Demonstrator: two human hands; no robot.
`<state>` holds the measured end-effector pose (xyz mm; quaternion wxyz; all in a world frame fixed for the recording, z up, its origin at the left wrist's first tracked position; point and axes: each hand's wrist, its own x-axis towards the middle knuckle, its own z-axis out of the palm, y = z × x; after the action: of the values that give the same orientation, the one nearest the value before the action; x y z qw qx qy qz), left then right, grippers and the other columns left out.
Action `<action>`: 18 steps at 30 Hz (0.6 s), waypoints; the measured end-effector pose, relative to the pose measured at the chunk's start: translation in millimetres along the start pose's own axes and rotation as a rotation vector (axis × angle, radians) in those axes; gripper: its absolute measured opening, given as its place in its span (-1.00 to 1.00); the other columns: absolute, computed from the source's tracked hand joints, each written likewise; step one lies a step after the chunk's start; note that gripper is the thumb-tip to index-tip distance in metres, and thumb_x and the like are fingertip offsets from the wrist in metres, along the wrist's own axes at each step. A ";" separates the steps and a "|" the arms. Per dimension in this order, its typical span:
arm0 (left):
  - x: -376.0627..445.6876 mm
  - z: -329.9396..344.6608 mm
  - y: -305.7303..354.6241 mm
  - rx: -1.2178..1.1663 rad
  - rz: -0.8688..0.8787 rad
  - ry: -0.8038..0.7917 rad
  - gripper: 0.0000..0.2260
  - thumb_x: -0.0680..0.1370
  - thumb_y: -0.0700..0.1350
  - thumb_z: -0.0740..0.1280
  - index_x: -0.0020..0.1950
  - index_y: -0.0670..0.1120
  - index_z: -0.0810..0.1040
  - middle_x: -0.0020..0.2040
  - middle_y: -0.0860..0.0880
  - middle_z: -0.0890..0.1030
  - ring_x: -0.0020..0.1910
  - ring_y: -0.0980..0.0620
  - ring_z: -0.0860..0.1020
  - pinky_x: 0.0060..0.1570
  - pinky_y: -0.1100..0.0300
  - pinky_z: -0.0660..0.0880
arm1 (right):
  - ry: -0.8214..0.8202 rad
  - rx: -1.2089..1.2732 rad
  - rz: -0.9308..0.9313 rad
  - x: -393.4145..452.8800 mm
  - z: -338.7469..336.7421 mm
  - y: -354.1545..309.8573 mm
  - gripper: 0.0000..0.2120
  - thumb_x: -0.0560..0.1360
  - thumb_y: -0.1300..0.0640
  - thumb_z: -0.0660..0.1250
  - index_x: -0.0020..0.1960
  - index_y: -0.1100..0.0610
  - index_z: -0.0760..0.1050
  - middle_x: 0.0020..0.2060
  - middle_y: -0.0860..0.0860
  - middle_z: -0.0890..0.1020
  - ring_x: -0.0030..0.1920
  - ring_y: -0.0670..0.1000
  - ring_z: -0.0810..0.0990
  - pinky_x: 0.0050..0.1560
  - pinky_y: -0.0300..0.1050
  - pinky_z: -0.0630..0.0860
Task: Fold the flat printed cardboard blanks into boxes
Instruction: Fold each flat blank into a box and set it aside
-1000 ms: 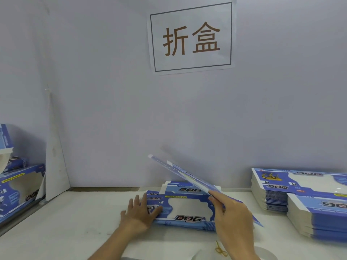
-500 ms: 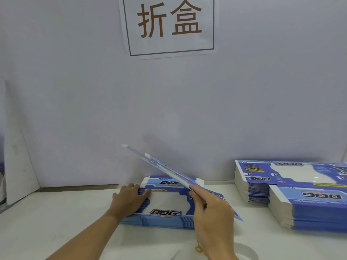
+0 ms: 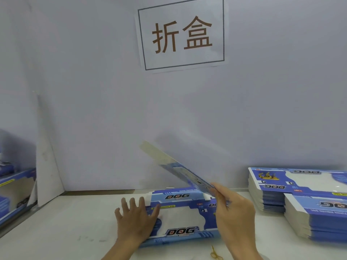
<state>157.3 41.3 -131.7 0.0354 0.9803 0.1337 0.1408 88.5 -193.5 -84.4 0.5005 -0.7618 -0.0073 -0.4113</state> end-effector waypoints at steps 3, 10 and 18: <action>-10.4 -26.9 7.1 -0.119 0.001 0.147 -0.40 0.61 0.35 -0.01 0.56 0.07 0.12 0.55 0.04 0.23 0.57 -0.04 0.09 0.47 -0.01 0.15 | 0.024 0.007 -0.009 8.1 -4.4 1.1 -0.83 0.55 0.16 0.39 0.07 0.00 0.71 -0.25 -0.15 0.66 -0.28 0.01 0.63 -0.37 -0.06 0.60; -39.9 -95.5 39.0 -1.315 -0.068 0.166 -0.46 0.57 0.09 0.33 0.51 0.02 0.28 0.49 -0.02 0.38 0.44 -0.02 0.35 0.15 0.13 0.34 | 0.040 0.210 -0.071 21.3 -18.3 -30.7 -0.73 0.49 -0.04 0.28 0.11 -0.03 0.66 -0.15 -0.32 0.59 -0.11 -0.33 0.62 -0.27 -0.45 0.56; -65.5 -130.6 36.1 -1.720 0.125 0.212 -0.50 0.44 0.09 0.32 0.35 -0.03 0.42 0.00 0.08 0.69 0.03 0.06 0.68 -0.18 0.07 0.68 | -0.037 0.573 0.004 37.2 -31.6 -66.6 -0.85 0.48 -0.03 0.29 -0.03 -0.19 0.61 -0.12 -0.32 0.70 -0.07 -0.25 0.67 -0.27 -0.39 0.57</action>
<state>68.5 -7.0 -20.1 0.7437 0.6005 -0.0708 0.2852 65.4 -199.5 -5.4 0.6960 -0.5967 -0.1307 -0.3776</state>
